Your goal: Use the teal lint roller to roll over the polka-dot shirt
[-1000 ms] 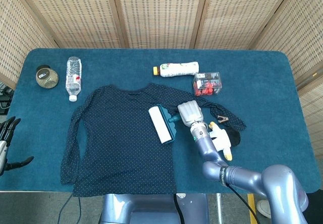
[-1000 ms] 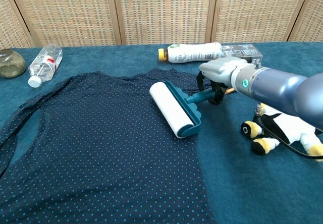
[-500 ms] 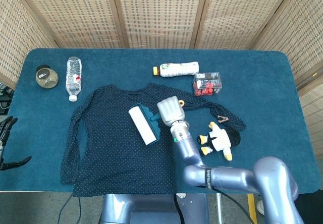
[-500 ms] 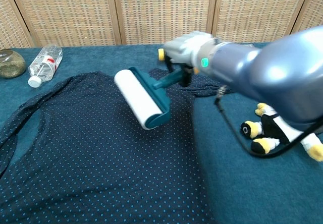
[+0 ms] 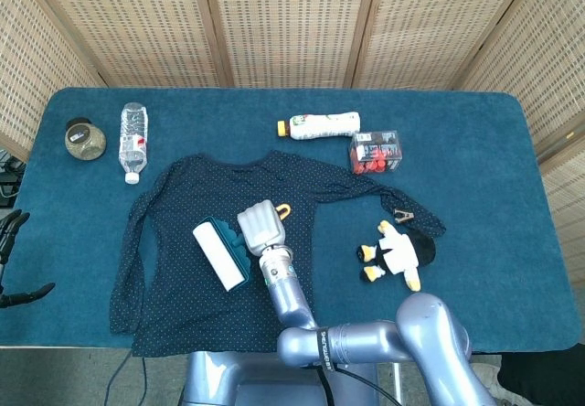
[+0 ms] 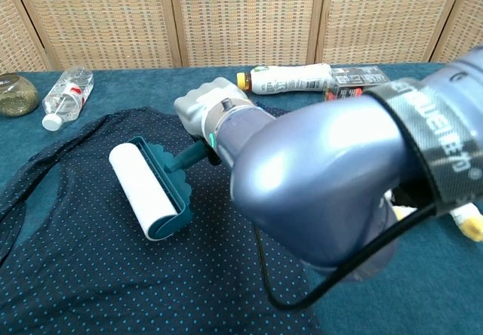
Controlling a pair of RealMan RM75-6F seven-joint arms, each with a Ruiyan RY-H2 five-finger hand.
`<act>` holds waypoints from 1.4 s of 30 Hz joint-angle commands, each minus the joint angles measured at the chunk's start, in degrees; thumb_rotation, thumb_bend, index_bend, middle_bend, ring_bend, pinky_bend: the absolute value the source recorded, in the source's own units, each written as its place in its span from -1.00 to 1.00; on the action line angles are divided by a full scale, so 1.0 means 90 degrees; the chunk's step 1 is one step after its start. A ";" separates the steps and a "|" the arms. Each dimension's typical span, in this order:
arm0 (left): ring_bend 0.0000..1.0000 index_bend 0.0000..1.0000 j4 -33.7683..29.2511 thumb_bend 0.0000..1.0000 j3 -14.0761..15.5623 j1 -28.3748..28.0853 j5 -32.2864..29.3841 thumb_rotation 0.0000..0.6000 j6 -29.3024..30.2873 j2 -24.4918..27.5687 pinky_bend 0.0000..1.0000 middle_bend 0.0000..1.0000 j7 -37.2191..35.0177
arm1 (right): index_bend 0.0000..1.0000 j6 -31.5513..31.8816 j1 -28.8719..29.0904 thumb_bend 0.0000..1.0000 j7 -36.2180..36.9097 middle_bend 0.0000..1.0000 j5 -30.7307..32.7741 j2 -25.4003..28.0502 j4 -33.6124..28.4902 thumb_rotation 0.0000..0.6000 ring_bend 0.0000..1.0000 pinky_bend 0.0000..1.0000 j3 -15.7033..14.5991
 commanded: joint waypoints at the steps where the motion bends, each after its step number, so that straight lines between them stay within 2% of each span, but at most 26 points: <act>1: -1.00 -1.00 0.0009 -1.00 -0.0001 0.0002 0.0000 1.00 0.0005 -0.0001 -1.00 -1.00 -0.0027 | 0.48 -0.0010 -0.0028 0.70 0.0034 1.00 -0.0122 -0.0114 0.0146 1.00 1.00 1.00 -0.0124; 11: -1.00 -1.00 0.0007 -1.00 -0.0006 -0.0019 -0.0041 1.00 -0.0023 -0.0034 -1.00 -1.00 0.0075 | 0.50 0.0052 -0.0529 0.73 0.0230 1.00 -0.0805 -0.0283 0.1015 1.00 1.00 1.00 -0.0800; 17: -1.00 -1.00 -0.0006 -1.00 -0.0016 -0.0038 -0.0102 1.00 -0.0062 -0.0080 -1.00 -1.00 0.0207 | 0.50 -0.0060 -0.0854 0.73 0.0245 1.00 -0.1105 -0.0122 0.1495 1.00 1.00 1.00 -0.1015; 24: -1.00 -1.00 -0.0023 -1.00 -0.0032 -0.0084 -0.0209 1.00 -0.0165 -0.0142 -1.00 -1.00 0.0371 | 0.50 -0.0302 -0.1125 0.73 0.0078 1.00 -0.1034 0.0144 0.1945 1.00 1.00 1.00 -0.0911; 30: -1.00 -1.00 -0.0035 -1.00 -0.0055 -0.0108 -0.0289 1.00 -0.0216 -0.0161 -1.00 -1.00 0.0443 | 0.50 -0.0458 -0.1223 0.73 -0.0065 1.00 -0.1018 0.0211 0.2048 1.00 1.00 1.00 -0.0806; 42: -1.00 -1.00 -0.0021 -1.00 -0.0068 -0.0123 -0.0356 1.00 -0.0262 -0.0171 -1.00 -1.00 0.0469 | 0.50 -0.0364 -0.0901 0.73 -0.0410 1.00 -0.1309 -0.0408 0.1679 1.00 1.00 1.00 -0.0535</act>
